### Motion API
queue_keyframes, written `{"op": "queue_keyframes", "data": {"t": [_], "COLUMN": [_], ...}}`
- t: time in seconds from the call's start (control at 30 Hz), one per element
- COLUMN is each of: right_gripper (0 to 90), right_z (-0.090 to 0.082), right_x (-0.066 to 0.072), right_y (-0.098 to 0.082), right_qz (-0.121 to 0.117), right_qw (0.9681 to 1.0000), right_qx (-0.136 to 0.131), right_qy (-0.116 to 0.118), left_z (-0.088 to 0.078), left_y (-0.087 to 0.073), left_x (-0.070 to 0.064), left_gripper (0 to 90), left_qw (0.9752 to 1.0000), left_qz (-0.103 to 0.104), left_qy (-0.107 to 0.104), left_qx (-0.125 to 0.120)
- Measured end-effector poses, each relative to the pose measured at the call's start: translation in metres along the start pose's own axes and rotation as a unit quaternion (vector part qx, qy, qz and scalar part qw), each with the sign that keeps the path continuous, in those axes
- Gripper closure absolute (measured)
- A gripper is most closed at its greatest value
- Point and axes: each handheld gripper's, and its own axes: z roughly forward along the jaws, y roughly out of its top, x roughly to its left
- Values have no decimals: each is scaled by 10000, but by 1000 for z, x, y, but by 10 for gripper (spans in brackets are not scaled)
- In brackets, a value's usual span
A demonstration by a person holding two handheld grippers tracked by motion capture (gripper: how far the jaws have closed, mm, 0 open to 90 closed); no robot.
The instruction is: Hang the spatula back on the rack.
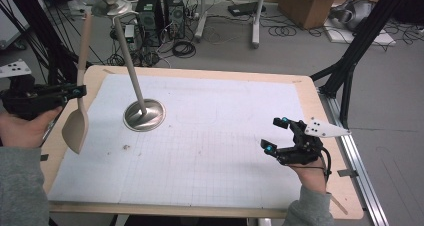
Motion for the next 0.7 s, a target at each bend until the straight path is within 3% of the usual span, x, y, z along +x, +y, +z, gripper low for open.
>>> {"op": "queue_keyframes", "data": {"t": [0.7], "right_gripper": [89], "right_z": [-2], "right_x": [0], "right_y": [-1], "right_qz": [50], "right_qw": [10000], "right_qx": [13], "right_qy": [-5], "left_z": [28], "left_y": [0], "left_x": [-3], "left_gripper": [779], "left_qw": [9998], "left_qz": [10], "left_qy": [49], "left_qx": [218]}}
